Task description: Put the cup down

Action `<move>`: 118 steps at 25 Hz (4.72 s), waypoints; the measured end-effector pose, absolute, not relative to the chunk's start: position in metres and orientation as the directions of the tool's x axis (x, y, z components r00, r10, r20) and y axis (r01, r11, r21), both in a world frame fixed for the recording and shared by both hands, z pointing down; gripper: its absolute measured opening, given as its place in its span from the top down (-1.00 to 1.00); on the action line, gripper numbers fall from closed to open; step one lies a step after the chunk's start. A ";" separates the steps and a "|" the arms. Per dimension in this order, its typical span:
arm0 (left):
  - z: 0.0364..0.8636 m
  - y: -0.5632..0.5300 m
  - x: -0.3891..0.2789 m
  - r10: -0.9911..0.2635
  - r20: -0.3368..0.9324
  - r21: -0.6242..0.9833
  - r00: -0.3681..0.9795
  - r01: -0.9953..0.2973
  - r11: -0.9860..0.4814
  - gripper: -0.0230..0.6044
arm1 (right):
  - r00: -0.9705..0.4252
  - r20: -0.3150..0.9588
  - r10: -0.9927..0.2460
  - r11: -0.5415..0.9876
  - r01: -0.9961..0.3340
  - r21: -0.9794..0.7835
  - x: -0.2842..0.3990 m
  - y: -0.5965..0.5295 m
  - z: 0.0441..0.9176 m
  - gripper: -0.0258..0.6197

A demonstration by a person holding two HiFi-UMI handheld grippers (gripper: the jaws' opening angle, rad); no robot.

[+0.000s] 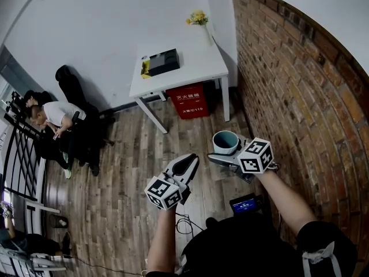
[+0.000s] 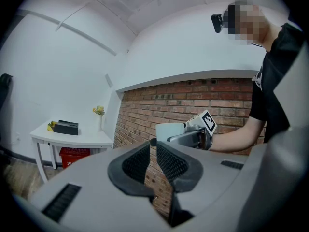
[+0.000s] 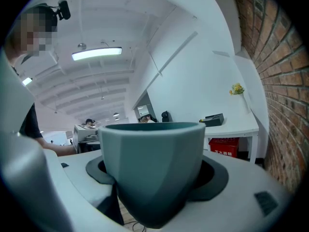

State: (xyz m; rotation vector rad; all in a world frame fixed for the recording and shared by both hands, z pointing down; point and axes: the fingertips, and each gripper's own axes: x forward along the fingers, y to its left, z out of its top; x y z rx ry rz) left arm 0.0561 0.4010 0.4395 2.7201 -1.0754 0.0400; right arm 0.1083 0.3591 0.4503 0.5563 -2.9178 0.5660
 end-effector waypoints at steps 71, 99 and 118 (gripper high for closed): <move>0.495 -0.167 -0.166 -0.713 0.138 0.246 0.688 -0.721 -0.648 0.81 | -0.937 0.181 -0.300 0.820 -0.350 -0.453 -0.081 -0.236 0.498 -0.29; 0.491 -0.341 -0.192 -0.650 0.124 0.286 0.750 -0.654 -0.700 0.81 | -0.928 0.201 -0.313 0.804 -0.371 -0.464 -0.141 -0.378 0.496 -0.29; 0.491 -0.340 -0.195 -0.641 0.128 0.296 0.757 -0.646 -0.704 0.81 | -0.926 0.220 -0.305 0.791 -0.376 -0.483 -0.141 -0.380 0.504 -0.29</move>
